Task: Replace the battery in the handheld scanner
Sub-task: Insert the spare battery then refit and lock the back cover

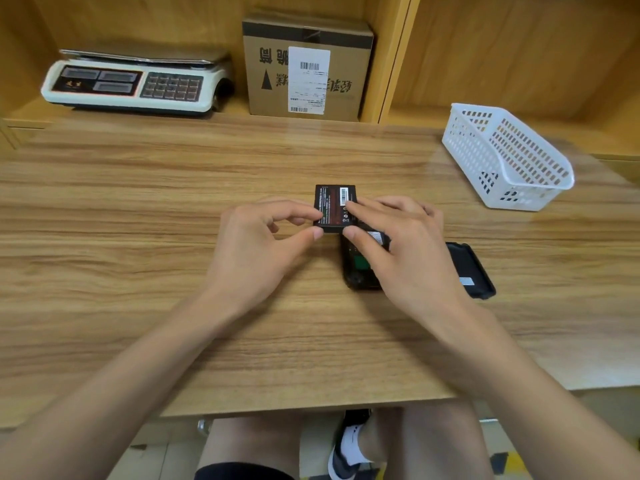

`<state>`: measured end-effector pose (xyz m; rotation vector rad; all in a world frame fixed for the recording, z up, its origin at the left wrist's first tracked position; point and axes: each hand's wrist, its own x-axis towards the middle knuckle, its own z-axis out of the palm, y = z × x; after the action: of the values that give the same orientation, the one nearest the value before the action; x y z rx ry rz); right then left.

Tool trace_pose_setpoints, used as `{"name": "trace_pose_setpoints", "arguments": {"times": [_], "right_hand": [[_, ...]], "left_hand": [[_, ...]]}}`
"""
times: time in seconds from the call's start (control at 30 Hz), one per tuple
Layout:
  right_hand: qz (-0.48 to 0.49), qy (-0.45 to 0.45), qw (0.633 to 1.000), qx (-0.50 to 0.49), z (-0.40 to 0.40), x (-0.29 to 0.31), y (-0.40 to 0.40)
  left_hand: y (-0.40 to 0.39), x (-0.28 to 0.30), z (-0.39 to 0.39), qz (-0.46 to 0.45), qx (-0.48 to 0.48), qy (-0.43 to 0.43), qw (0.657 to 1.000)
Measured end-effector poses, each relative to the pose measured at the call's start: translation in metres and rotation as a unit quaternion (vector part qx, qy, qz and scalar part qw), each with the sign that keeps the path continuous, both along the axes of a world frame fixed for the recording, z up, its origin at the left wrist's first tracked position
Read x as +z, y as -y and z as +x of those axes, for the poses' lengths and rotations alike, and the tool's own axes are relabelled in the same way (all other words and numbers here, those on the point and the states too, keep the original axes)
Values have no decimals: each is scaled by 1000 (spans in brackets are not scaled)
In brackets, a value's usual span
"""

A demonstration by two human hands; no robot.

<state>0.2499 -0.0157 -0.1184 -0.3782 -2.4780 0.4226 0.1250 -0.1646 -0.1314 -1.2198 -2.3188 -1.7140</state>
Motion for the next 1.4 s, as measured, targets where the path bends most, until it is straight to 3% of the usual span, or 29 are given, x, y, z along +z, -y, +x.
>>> {"name": "trace_pose_setpoints", "arguments": {"times": [0.33, 0.77, 1.4], "right_hand": [[-52, -5, 998, -29, 37, -5, -14], [-112, -10, 994, 3, 58, -28, -13], [-153, 44, 987, 2, 49, -27, -23]], "left_hand": [[-22, 1, 30, -16, -21, -42, 999], [-15, -7, 51, -65, -21, -61, 996], [-23, -9, 43, -105, -8, -26, 994]]}}
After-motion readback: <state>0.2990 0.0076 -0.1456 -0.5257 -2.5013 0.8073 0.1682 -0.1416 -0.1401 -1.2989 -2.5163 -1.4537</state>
